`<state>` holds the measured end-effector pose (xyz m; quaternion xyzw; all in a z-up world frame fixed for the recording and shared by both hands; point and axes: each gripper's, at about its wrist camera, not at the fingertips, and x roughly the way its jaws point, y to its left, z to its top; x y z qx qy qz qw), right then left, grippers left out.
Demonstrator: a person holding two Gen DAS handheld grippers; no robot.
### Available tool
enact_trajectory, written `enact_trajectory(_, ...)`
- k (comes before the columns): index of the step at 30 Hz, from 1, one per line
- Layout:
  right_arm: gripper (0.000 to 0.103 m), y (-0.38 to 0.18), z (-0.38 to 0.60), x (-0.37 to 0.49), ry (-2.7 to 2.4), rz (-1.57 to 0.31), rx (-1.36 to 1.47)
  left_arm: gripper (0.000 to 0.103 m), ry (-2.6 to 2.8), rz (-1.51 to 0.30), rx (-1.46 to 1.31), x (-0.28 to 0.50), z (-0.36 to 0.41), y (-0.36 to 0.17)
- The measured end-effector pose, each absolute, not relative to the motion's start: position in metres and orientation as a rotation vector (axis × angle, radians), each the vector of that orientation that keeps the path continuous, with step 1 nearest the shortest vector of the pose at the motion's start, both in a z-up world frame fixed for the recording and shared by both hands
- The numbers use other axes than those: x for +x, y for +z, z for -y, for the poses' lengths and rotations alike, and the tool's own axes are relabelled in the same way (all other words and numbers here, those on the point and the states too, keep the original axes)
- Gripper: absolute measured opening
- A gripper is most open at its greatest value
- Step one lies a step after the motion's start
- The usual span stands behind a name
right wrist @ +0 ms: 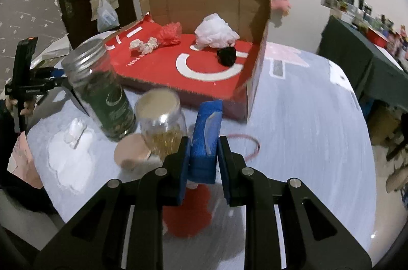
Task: Organize soft objects
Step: 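Carry the bunny and blue cylinder into the box and open both tools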
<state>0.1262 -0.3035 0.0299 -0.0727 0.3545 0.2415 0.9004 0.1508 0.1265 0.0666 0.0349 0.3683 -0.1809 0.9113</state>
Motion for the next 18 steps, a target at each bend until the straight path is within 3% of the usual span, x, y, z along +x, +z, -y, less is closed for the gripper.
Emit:
enact_trajectory(10,0.021,0.061,0.286,0.169,0.562,-0.701,-0.166,0.056,-0.422,-0.727,0.130,0.180,-0.109,0.099)
enact_trajectory(18,0.021,0.059,0.265,0.221,0.539,-0.805,-0.097,0.056,-0.403,-0.815,0.139,0.224,-0.071,0.099)
